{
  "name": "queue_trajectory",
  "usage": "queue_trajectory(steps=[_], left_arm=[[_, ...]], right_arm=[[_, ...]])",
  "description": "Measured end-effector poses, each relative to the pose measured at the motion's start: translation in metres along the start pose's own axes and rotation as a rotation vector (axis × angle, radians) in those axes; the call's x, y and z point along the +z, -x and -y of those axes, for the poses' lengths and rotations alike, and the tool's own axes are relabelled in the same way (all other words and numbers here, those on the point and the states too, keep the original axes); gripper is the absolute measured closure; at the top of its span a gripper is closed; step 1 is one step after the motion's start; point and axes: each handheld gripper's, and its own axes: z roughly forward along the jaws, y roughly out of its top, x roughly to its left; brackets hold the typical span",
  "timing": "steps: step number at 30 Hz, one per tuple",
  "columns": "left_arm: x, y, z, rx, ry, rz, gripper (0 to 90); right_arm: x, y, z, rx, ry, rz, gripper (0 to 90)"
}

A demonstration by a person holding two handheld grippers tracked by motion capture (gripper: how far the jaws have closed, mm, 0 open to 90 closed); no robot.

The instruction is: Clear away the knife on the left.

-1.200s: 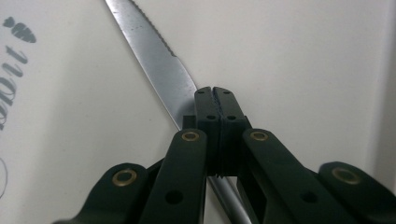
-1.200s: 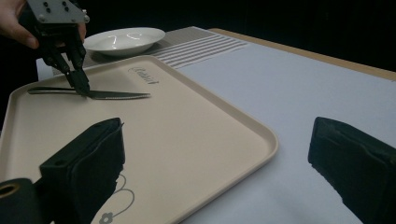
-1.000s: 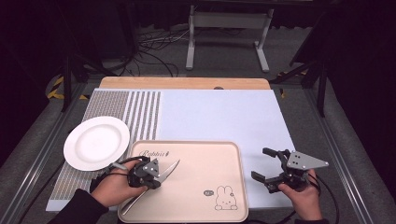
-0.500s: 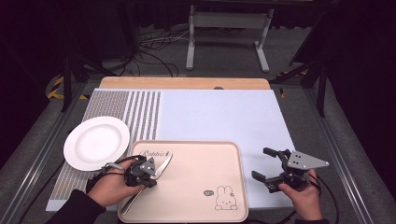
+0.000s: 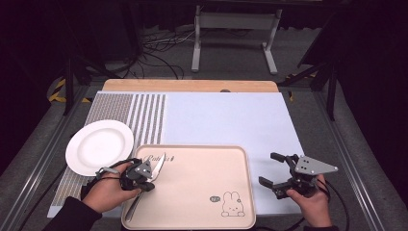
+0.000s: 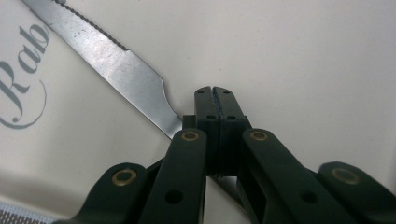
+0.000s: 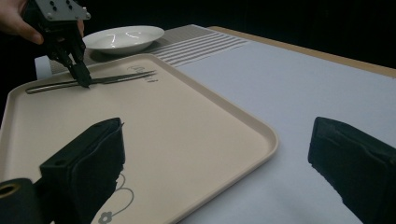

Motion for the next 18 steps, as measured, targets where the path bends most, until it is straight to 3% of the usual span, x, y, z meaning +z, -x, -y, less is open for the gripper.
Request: queue_trajectory(steps=[5, 18], left_arm=[[-0.002, -0.002, 0.006, -0.029, 0.003, 0.000, 90.0], [-0.007, -0.007, 0.015, -0.055, 0.004, 0.000, 90.0]], right_arm=[[0.000, 0.000, 0.000, -0.002, 0.000, 0.000, 4.6], [0.000, 0.000, 0.000, -0.001, -0.001, 0.001, 4.6]])
